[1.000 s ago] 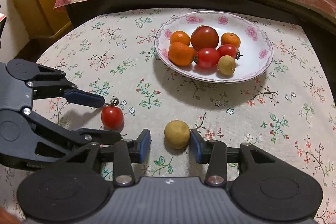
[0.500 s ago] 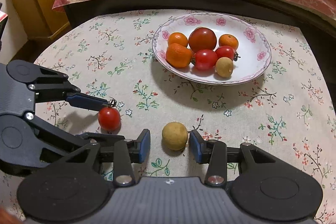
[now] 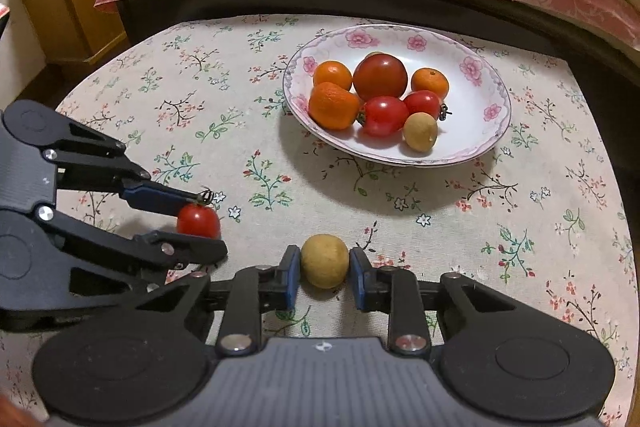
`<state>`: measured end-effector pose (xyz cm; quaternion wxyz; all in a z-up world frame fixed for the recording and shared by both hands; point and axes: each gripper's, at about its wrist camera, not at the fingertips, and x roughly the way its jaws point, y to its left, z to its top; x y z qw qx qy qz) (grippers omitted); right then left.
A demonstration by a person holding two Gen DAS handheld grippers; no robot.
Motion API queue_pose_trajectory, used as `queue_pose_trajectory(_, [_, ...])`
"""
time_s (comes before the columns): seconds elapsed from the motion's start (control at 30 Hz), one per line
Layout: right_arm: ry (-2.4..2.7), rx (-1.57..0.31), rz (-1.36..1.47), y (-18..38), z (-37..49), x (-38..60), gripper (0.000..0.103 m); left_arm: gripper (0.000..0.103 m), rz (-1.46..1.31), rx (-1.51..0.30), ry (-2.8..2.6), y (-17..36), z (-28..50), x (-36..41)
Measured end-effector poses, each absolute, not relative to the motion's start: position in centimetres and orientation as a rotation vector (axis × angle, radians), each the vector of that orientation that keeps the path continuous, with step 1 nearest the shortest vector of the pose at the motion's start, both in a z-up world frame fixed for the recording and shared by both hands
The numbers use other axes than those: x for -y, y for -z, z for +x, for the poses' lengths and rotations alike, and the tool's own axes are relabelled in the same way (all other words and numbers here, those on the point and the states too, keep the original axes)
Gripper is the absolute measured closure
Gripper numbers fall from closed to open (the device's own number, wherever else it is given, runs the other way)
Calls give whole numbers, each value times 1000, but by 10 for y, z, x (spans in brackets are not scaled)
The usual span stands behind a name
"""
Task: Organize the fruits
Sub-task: 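Carry the tomato and yellow fruit with both tools over the white plate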
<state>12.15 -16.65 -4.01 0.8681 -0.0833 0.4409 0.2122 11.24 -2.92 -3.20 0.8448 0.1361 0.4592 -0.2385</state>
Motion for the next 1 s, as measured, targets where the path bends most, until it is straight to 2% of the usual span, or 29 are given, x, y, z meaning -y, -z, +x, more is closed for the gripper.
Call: queue_pose_trajectory(1.0, [-425, -891, -154, 32, 121, 171, 76, 66, 266, -942, 493, 25, 119, 30])
